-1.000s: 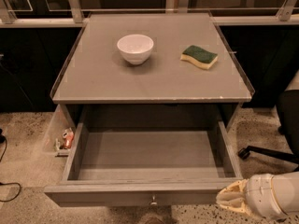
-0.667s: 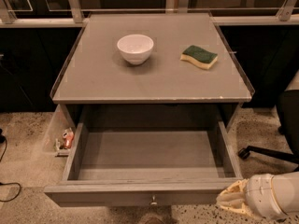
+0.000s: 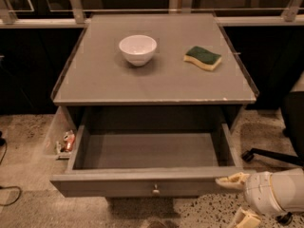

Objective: Close top drawer

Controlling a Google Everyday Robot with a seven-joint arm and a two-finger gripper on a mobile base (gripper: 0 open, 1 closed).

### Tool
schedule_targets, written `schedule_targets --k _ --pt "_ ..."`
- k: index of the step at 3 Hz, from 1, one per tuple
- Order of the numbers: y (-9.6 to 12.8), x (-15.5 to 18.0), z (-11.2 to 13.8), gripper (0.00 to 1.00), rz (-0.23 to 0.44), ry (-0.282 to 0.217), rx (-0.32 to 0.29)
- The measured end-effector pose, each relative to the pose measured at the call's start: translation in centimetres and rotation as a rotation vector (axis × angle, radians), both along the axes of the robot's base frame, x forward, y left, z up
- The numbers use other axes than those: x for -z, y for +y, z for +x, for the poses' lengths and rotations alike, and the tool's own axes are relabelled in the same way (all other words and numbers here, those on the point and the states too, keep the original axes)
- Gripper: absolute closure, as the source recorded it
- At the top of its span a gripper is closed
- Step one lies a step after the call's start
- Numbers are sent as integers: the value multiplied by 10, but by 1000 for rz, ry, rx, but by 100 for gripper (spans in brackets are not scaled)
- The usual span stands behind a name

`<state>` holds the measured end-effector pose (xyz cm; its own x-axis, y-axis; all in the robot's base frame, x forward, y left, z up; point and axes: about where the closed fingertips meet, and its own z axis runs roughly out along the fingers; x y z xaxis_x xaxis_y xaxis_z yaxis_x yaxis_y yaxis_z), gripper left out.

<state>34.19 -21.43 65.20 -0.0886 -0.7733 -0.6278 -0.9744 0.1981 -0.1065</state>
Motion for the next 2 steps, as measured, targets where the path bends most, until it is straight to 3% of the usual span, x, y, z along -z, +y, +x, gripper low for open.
schedule_targets --k 2 --pt "27 6 75 56 -35 -93 -80"
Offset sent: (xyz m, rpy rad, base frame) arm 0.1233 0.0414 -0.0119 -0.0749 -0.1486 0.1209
